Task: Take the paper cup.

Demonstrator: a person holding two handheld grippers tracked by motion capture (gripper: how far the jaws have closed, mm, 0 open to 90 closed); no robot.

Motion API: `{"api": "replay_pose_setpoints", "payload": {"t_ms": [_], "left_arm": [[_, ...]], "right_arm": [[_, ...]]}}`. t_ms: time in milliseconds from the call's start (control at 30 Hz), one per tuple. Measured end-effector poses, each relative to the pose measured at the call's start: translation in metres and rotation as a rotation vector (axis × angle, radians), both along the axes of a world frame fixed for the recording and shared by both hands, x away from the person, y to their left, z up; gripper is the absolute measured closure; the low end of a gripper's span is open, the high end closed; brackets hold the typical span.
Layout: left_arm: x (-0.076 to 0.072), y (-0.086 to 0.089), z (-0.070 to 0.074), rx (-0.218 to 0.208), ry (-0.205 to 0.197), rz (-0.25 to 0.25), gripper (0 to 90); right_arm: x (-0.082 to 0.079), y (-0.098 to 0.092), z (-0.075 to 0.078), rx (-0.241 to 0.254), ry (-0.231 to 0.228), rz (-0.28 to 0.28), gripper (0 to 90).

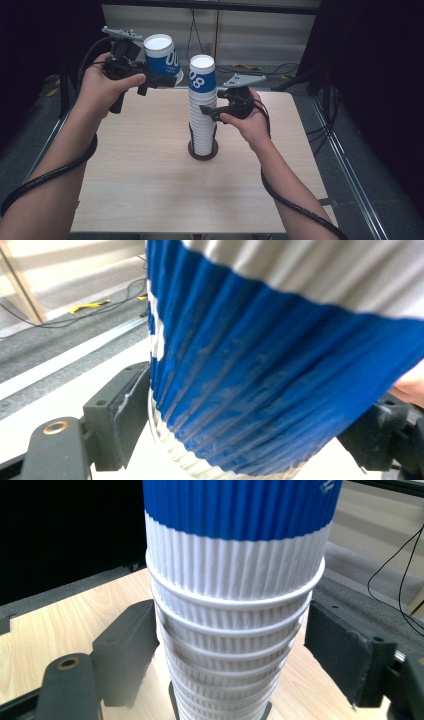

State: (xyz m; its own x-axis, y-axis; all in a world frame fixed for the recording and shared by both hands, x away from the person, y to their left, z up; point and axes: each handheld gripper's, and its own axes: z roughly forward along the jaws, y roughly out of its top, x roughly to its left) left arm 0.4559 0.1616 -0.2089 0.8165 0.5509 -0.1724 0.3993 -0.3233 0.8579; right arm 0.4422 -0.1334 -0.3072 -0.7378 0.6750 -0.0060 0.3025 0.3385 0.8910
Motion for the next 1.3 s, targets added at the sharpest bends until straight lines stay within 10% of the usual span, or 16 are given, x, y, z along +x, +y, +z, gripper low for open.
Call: {"api": "replay_pose_setpoints", "payload": {"t_ms": [1300], "left_arm": [[-0.021,0.011,-0.048,0.093,0.061,-0.099,18.2]], "right_arm": [[-0.017,-0.018,-0.015,-0.044,0.055,0.075,16.9]]}}
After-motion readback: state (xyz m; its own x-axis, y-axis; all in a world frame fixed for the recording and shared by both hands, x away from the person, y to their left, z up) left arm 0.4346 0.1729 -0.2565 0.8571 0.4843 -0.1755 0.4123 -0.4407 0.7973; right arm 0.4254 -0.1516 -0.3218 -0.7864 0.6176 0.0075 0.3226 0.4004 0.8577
